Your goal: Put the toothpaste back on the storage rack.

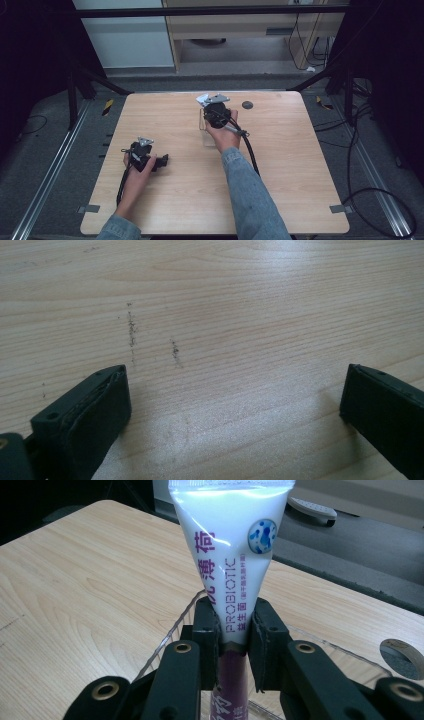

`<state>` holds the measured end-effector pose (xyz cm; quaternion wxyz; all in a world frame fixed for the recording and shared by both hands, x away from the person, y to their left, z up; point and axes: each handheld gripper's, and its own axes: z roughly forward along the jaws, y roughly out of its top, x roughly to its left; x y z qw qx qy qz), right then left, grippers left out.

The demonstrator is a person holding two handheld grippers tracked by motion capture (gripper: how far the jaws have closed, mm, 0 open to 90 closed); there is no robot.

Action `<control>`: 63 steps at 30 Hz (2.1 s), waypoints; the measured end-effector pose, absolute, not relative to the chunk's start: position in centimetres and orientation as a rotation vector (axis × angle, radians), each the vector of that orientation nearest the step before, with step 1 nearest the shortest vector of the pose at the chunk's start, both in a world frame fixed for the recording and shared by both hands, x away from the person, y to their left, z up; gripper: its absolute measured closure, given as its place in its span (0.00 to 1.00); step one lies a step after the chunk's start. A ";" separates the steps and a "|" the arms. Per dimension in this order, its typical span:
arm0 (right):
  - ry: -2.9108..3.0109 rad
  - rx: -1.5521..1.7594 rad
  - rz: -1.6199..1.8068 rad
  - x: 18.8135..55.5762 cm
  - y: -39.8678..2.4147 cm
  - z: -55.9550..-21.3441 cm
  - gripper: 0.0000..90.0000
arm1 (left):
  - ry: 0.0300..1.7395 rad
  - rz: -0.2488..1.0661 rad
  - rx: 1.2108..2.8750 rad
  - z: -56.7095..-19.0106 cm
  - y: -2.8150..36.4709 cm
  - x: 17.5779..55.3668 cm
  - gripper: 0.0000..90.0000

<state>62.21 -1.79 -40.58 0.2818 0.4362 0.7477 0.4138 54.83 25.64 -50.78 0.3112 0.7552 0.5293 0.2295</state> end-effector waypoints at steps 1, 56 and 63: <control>2.005 1.159 1.108 62.3 -1.7 -40.6 0.84 | 1.397 0.606 1.994 -50.8 25.6 54.8 0.00; 2.055 1.151 1.091 60.9 -2.7 -39.8 0.86 | 1.397 0.606 1.993 -50.8 25.6 54.8 0.00; 2.058 1.148 1.090 60.7 -2.8 -39.6 0.87 | 1.397 0.606 1.993 -50.8 25.6 54.8 0.00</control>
